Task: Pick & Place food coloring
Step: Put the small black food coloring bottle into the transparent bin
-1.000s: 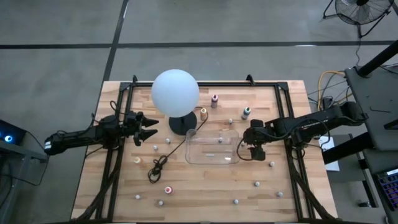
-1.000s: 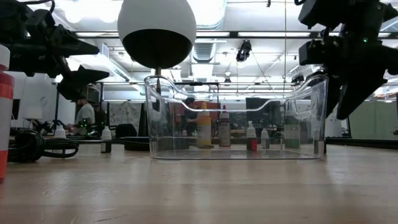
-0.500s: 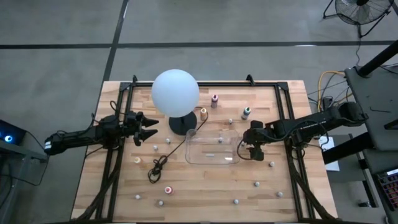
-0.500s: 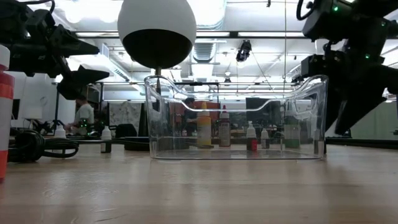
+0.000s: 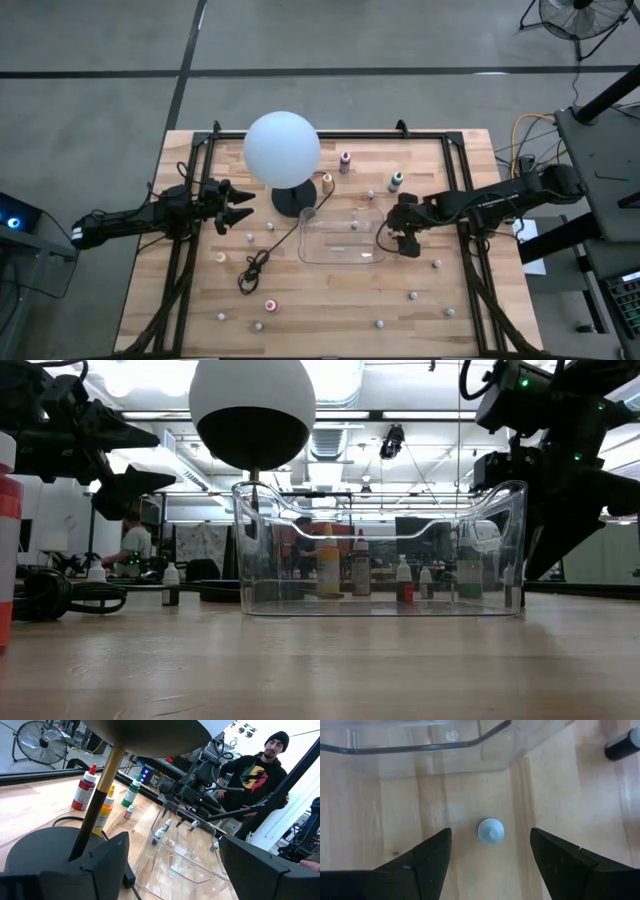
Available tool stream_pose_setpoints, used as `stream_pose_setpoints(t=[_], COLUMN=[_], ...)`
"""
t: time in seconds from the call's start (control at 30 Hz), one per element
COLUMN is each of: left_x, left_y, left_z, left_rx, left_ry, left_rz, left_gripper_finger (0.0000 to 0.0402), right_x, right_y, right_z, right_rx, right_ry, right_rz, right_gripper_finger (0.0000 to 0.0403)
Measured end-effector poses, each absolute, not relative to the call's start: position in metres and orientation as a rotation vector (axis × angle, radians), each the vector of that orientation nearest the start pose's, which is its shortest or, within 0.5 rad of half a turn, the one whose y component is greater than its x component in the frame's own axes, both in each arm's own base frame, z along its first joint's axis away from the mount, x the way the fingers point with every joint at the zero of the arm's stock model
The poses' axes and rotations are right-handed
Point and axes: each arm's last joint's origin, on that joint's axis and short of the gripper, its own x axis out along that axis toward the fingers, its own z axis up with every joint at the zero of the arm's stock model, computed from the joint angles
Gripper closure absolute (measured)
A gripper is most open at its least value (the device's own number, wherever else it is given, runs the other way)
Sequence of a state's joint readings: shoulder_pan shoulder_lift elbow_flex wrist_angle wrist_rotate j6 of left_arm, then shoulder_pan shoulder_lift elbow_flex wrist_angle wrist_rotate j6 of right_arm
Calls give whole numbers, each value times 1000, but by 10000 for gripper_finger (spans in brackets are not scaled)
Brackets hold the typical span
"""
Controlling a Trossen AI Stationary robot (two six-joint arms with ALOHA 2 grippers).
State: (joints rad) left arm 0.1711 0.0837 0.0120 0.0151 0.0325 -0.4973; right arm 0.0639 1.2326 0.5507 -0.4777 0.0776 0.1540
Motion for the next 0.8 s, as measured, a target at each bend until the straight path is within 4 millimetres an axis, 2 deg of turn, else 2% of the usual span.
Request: stream_pose_setpoints(t=[0.3,0.8], left_x=[101,101], left_y=[17,17], left_z=[162,162], left_rx=[-503,-502], left_ry=[25,25], left_rz=[151,151], left_gripper_finger=[122,122], right_x=[202,202], right_y=[12,12], right_z=[155,153], right_rx=[75,86], right_ry=[1137,1141], right_rz=[-72,-62], right_gripper_finger=[196,310])
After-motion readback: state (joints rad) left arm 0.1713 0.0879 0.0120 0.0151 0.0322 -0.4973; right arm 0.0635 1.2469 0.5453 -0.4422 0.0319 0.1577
